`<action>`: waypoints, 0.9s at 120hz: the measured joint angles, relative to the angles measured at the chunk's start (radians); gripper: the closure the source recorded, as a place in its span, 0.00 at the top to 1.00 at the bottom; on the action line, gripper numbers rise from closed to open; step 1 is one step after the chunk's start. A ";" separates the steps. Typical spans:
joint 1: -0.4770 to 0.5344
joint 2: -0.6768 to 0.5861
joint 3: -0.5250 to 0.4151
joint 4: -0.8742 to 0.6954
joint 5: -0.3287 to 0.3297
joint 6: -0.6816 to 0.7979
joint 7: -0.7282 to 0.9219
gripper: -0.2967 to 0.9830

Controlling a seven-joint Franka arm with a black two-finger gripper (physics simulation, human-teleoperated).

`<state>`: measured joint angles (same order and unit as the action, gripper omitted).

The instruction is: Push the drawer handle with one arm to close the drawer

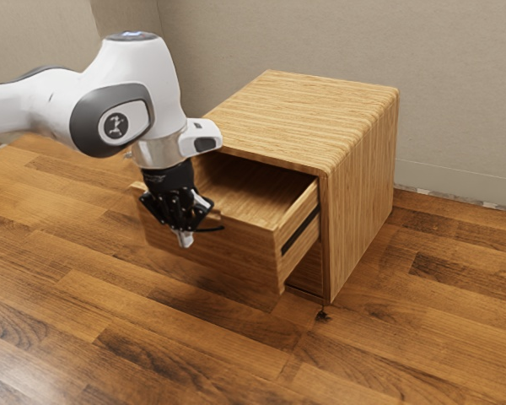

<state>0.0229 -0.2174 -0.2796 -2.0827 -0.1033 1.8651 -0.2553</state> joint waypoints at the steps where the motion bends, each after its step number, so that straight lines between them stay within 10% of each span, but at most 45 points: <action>1: 0.000 0.003 0.000 0.003 0.000 0.000 0.000 0.15; 108: -0.016 0.236 -0.007 0.245 0.009 -0.001 0.025 0.15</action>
<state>0.0068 0.0185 -0.2870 -1.8382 -0.0946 1.8643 -0.2301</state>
